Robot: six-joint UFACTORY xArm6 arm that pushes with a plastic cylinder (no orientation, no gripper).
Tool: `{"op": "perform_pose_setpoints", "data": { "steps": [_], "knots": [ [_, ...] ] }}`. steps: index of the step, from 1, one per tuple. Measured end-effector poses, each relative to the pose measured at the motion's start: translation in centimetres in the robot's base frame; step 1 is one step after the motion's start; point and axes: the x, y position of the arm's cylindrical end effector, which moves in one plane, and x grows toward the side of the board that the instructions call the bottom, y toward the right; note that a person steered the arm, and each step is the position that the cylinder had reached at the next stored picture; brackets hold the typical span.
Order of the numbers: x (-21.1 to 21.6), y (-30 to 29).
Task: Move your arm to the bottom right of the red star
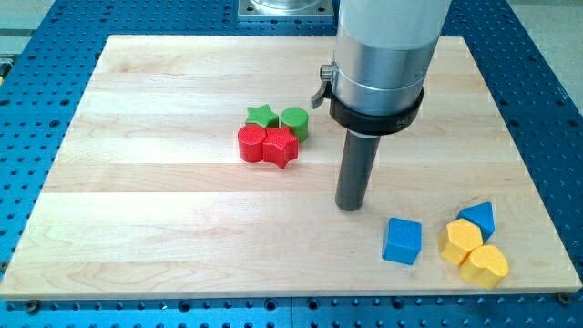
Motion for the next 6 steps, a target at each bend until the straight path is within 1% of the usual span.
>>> {"op": "perform_pose_setpoints", "data": {
  "steps": [1,2,3,6],
  "knots": [
    [-0.3,0.0],
    [-2.1,-2.6],
    [-5.2,-5.5],
    [-5.5,-5.0]
  ]
}}
